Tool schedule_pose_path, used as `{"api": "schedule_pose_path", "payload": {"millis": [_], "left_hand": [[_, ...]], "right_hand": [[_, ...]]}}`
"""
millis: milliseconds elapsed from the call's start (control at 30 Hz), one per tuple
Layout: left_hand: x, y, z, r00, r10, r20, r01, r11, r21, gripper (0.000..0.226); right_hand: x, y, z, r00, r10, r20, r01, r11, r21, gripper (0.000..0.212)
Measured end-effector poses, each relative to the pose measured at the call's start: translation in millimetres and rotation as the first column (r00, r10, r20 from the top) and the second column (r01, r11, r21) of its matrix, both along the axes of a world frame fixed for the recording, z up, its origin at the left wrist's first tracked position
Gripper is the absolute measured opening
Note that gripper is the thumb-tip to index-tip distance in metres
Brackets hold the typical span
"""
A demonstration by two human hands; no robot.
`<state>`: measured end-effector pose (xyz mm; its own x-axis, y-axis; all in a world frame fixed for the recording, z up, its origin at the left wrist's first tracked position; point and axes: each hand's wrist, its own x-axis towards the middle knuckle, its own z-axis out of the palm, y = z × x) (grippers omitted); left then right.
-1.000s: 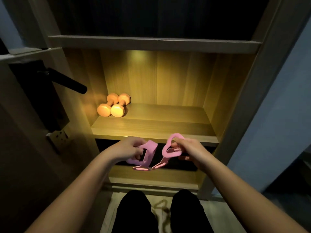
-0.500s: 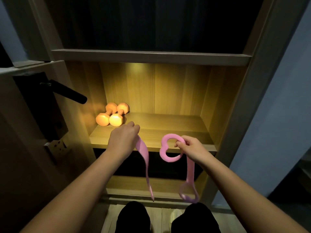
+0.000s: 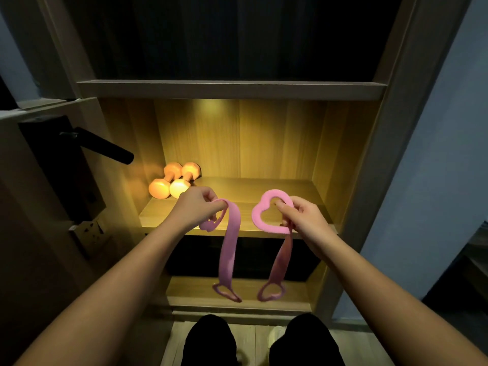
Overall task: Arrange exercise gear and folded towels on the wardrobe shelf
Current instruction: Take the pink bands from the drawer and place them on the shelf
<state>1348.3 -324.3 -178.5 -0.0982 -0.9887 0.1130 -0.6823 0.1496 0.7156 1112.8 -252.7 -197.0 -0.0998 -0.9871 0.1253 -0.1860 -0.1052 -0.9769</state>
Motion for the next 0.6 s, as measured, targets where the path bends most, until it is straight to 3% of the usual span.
{"api": "schedule_pose_path", "payload": {"millis": [200,333,433,600], "left_hand": [[-2,0,7,0.992,-0.112,-0.053,0.119,0.978,0.171,0.030],[-1,-5,12,0.988,-0.043,0.152,0.031,0.997,0.076,0.034],[-1,-9,21,0.972,-0.052,0.230,0.039,0.997,0.060,0.026],[-3,-9,28,0.994,-0.105,0.030,0.094,0.965,0.245,0.017]], "right_hand": [[3,-1,6,0.967,0.136,0.216,-0.143,0.989,0.021,0.014],[2,0,10,0.945,0.174,0.279,-0.200,0.977,0.070,0.014],[1,0,11,0.964,0.189,0.185,-0.207,0.975,0.084,0.022],[3,1,11,0.970,0.205,0.135,-0.216,0.974,0.073,0.025]]}}
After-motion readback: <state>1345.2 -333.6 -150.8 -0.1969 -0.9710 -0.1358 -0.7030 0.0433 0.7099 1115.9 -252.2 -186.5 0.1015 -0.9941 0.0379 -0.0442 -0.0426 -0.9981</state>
